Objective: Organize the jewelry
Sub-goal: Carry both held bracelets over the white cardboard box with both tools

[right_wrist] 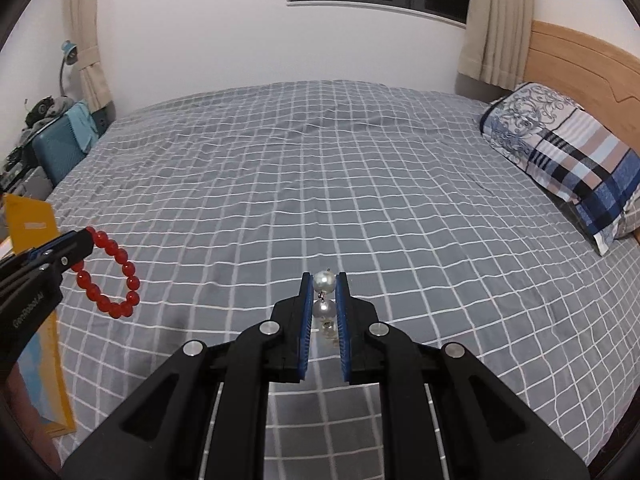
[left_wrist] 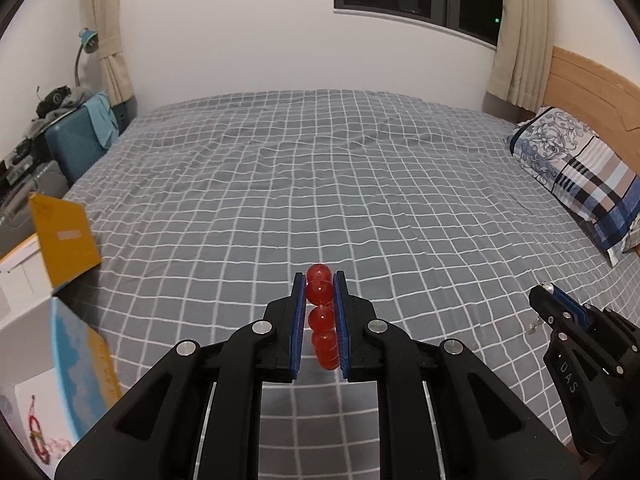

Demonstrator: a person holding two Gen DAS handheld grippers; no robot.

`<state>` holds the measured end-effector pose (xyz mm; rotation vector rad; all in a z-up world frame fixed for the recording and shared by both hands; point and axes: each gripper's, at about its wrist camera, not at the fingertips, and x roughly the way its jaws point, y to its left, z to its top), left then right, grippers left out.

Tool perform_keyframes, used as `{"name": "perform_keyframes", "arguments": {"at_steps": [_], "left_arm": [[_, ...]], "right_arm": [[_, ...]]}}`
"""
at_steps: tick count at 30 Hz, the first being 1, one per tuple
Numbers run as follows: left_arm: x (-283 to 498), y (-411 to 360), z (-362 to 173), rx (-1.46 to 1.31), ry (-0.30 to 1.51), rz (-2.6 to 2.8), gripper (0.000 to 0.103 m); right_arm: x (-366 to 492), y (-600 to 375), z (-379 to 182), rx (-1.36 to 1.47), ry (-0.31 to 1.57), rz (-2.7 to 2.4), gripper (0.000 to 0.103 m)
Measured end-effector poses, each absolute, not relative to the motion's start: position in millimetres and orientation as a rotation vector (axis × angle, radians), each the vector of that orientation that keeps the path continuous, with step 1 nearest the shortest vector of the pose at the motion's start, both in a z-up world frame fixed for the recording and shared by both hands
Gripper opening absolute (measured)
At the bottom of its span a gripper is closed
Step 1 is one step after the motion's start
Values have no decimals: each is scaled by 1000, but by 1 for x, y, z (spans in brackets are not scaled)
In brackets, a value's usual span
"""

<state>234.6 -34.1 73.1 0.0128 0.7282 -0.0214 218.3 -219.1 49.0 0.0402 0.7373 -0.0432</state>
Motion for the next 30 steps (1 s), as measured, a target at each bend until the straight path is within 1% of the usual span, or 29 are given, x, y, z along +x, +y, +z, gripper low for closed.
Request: {"name": "perform_keyframes", "arguments": {"at_steps": [9,21,30], "left_arm": [[198,18,68,-26,771,36,13],[138,98,89,-53,737,157,13],[91,172,98,-95,730,273,13]], "right_arm": [[201,-165,62,3,744,42,11],[172,-72,80,-74,739,188,11],[147,2,94,-104,713,295,11]]}}
